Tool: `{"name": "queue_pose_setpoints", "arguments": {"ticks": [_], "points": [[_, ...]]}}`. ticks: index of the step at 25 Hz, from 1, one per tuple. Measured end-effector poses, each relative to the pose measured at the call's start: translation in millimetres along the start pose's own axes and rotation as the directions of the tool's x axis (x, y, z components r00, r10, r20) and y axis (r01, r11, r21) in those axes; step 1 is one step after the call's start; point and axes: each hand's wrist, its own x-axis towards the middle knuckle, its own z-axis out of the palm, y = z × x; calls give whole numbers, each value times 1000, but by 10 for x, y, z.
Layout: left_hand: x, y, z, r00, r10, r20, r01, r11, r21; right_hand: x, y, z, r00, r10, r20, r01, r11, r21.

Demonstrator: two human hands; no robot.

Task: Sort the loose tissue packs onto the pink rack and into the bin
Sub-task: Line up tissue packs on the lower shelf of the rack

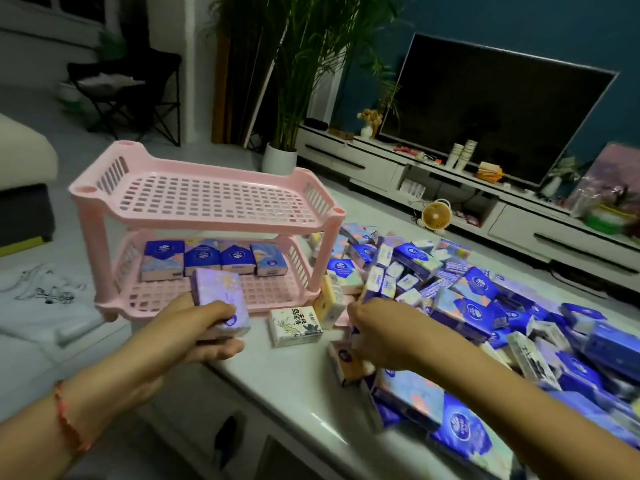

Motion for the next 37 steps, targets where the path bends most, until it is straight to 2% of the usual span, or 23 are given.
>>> {"name": "queue_pose_setpoints", "arguments": {"ticks": [2,4,6,8,10,12,14,15,17,19,21,23,25,27,31,33,37], "points": [[80,-28,-186,983,144,-112,-114,965,237,8,-28,-21,999,-3,-41,1,998,-60],[175,-69,-305,930,307,-201,-185,866,465,7,-101,-39,1000,-12,-27,9,993,-114],[224,-132,-345,899,399,-179,-216,762,611,2,-200,-92,1000,8,-5,-9,986,-169],[317,-209,-316,891,431,-141,-236,706,668,-57,-268,-223,999,0,-42,-8,979,-204],[410,-168,-302,870,462,-171,-181,623,761,-85,-375,-382,986,-44,-161,13,981,-194],[479,-122,-299,807,556,-199,-57,408,911,-8,-561,-484,925,-157,-345,99,979,-178],[464,-56,-281,745,640,-185,60,212,975,205,-783,-554,839,-225,-495,206,974,-94],[439,-45,-265,775,613,-156,87,141,986,350,-871,-556,818,-211,-535,235,972,-25],[355,-69,-244,832,545,-107,72,85,994,705,-1002,-454,797,-179,-576,260,964,60],[258,-114,-235,845,529,-78,71,33,997,934,-1083,-312,807,-202,-554,296,951,84],[243,-203,-287,861,508,-12,67,-89,994,1004,-1125,-190,831,-275,-483,384,912,142],[260,-243,-319,892,451,24,60,-172,983,1026,-1105,-83,805,-332,-491,454,878,153],[303,-274,-330,915,402,32,72,-240,968,1067,-1080,17,768,-324,-553,489,854,179],[320,-281,-305,929,368,29,71,-257,964,1142,-1088,81,746,-262,-613,531,788,310],[353,-283,-336,905,422,51,21,-165,986,1308,-1092,100,817,-65,-573,489,604,629],[385,-343,-372,880,468,79,6,-178,984,1338,-1066,135,833,-37,-552,468,580,667],[405,-357,-309,878,473,72,-16,-121,993,1290,-1034,170,788,-150,-597,543,626,560]]}}
